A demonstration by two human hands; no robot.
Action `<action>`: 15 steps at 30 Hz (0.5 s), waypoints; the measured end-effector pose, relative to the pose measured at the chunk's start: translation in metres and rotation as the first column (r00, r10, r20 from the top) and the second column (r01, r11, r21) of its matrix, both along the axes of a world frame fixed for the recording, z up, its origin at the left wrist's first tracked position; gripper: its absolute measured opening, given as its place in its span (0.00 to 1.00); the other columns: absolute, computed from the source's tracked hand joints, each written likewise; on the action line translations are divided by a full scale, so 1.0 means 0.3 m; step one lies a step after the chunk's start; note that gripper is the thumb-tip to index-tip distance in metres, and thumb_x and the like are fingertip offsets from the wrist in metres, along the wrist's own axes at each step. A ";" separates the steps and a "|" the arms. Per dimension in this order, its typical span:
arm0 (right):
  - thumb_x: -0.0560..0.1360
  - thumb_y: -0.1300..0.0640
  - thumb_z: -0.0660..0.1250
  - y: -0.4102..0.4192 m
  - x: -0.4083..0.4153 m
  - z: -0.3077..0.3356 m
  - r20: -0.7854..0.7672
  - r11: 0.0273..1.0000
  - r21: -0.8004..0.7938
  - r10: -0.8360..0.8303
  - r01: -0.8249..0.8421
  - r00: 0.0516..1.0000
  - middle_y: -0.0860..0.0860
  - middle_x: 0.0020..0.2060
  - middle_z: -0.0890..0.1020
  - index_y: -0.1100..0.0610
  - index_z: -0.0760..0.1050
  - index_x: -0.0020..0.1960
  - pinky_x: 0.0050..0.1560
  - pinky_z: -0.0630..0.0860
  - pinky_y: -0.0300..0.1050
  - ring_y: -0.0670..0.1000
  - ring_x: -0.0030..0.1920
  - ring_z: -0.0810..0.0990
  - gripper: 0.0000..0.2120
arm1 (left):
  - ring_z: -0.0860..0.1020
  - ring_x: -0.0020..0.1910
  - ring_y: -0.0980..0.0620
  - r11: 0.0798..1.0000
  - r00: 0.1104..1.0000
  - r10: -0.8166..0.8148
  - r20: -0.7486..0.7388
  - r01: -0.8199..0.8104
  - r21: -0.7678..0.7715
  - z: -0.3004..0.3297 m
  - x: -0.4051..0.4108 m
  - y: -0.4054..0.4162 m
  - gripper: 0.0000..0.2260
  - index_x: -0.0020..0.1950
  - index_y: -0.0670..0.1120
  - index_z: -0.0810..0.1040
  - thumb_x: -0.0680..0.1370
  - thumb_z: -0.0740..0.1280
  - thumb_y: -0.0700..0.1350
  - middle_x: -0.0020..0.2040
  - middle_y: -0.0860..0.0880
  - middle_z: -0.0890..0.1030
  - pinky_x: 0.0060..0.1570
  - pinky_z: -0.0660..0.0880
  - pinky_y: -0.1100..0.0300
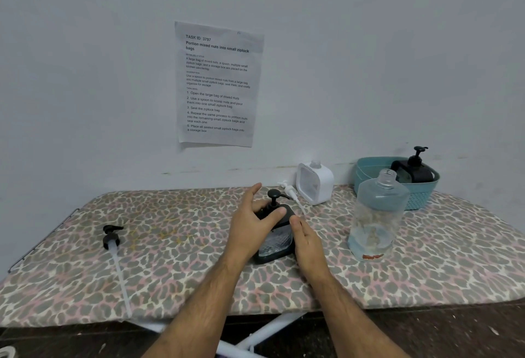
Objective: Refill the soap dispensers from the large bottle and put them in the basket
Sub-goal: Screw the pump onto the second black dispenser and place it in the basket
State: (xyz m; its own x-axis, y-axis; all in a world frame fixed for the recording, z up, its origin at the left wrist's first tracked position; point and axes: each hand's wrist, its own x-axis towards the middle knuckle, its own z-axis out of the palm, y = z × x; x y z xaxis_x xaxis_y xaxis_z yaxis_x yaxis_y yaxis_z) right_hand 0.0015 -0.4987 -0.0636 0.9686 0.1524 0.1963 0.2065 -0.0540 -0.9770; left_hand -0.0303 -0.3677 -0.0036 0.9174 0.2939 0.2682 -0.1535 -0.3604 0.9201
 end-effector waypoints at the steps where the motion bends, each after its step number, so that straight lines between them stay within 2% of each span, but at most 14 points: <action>1: 0.76 0.36 0.55 0.000 0.000 0.001 0.002 1.000 -0.002 0.002 -0.002 1.000 0.41 0.50 0.83 0.44 0.78 0.56 0.47 0.70 0.24 0.34 0.50 0.79 0.20 | 0.77 0.54 0.66 1.000 1.000 0.001 -0.007 -0.001 0.009 0.008 0.002 -0.006 0.35 0.74 0.57 0.65 0.72 0.77 0.52 0.53 0.60 0.80 0.58 0.71 0.65; 4: 0.75 0.35 0.54 0.000 0.001 0.003 -0.004 1.000 -0.008 0.006 -0.006 1.000 0.41 0.51 0.83 0.44 0.78 0.58 0.49 0.71 0.26 0.34 0.51 0.79 0.22 | 0.75 0.52 0.68 0.999 1.000 0.027 0.011 -0.027 0.041 0.024 0.009 -0.016 0.37 0.75 0.56 0.65 0.70 0.78 0.52 0.55 0.57 0.81 0.52 0.67 0.70; 9: 0.74 0.35 0.55 0.001 0.000 0.003 -0.005 1.000 -0.010 0.010 -0.010 1.000 0.40 0.51 0.83 0.43 0.77 0.56 0.50 0.71 0.28 0.34 0.51 0.79 0.20 | 0.78 0.52 0.61 0.995 0.993 0.094 0.065 -0.096 0.025 0.013 0.008 -0.005 0.34 0.71 0.55 0.70 0.68 0.80 0.49 0.48 0.56 0.80 0.60 0.73 0.58; 12: 0.75 0.35 0.55 0.000 0.000 0.002 -0.010 1.000 -0.010 0.008 -0.009 1.000 0.39 0.52 0.82 0.43 0.77 0.58 0.48 0.70 0.24 0.32 0.52 0.78 0.20 | 0.78 0.54 0.63 0.996 0.993 0.091 0.074 -0.090 -0.019 0.001 0.003 -0.001 0.33 0.71 0.56 0.69 0.69 0.79 0.46 0.47 0.57 0.82 0.62 0.73 0.57; 15: 0.74 0.35 0.55 0.000 0.003 0.003 -0.013 1.000 -0.012 0.006 -0.006 1.000 0.39 0.51 0.82 0.42 0.77 0.57 0.49 0.70 0.26 0.35 0.52 0.79 0.20 | 0.79 0.54 0.63 0.998 0.995 0.062 0.076 -0.061 -0.025 -0.010 -0.001 0.003 0.30 0.71 0.58 0.68 0.73 0.76 0.44 0.50 0.57 0.83 0.62 0.75 0.57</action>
